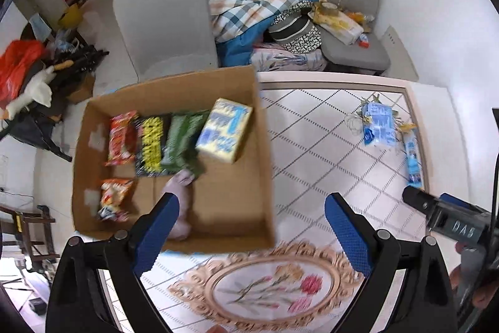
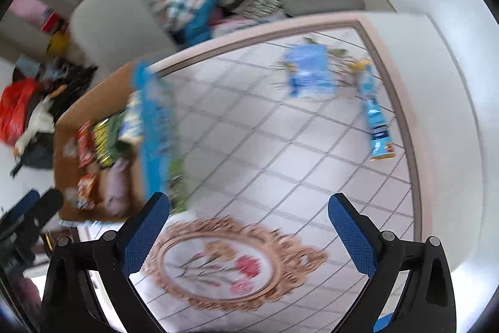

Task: Organize soft objects
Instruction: 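Grasp the blue-white packet with the left gripper while the right grasps the blue tube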

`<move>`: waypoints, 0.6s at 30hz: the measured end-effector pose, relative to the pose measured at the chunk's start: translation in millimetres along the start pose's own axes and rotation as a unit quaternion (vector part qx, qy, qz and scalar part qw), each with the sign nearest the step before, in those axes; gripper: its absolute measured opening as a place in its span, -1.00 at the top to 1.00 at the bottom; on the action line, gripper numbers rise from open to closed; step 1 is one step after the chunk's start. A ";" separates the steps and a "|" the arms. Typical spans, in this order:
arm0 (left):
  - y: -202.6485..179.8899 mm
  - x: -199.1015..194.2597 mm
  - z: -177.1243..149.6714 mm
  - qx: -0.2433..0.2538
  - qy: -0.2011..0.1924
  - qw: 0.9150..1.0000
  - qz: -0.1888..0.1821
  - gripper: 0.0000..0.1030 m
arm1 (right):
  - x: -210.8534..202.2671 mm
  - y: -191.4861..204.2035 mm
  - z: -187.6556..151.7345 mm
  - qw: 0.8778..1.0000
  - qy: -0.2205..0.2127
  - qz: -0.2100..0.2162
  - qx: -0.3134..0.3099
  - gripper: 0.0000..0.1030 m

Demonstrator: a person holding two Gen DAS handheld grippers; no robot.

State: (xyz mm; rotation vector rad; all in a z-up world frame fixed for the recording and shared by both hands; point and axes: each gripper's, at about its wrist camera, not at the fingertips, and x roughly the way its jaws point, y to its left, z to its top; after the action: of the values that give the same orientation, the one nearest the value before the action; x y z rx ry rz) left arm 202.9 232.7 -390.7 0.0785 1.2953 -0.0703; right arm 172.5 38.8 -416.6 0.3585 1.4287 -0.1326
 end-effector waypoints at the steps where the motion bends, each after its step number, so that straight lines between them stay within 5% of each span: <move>1: -16.4 10.9 9.6 0.006 -0.003 1.000 0.012 -0.86 | 9.9 -13.4 13.8 1.000 0.005 0.000 0.007 -1.00; 9: -79.8 85.1 63.6 0.026 0.025 0.997 0.062 -0.86 | 94.9 -65.8 102.8 0.998 0.045 -0.025 0.026 -0.99; 11: -94.4 100.6 72.2 0.034 0.040 0.997 0.054 -0.86 | 108.7 -82.9 115.3 0.996 0.048 -0.074 0.029 -0.99; 15: -133.7 131.6 87.6 0.066 0.070 0.995 0.036 -0.86 | 126.5 -126.2 117.4 0.993 0.064 -0.080 0.060 -0.97; 16: -145.6 140.6 91.1 0.076 0.081 0.993 0.031 -0.86 | 133.0 -136.1 115.6 0.992 0.074 -0.087 0.062 -0.93; 18: -168.0 159.4 95.5 0.089 0.108 0.990 0.017 -0.86 | 145.3 -154.2 110.0 0.989 0.092 -0.088 0.069 -0.49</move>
State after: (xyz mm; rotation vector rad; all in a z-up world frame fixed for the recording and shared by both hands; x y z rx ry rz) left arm 321.3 54.9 -521.5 0.2669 1.5026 -0.1512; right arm 250.6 -123.3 -573.5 0.3649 1.6383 -0.3520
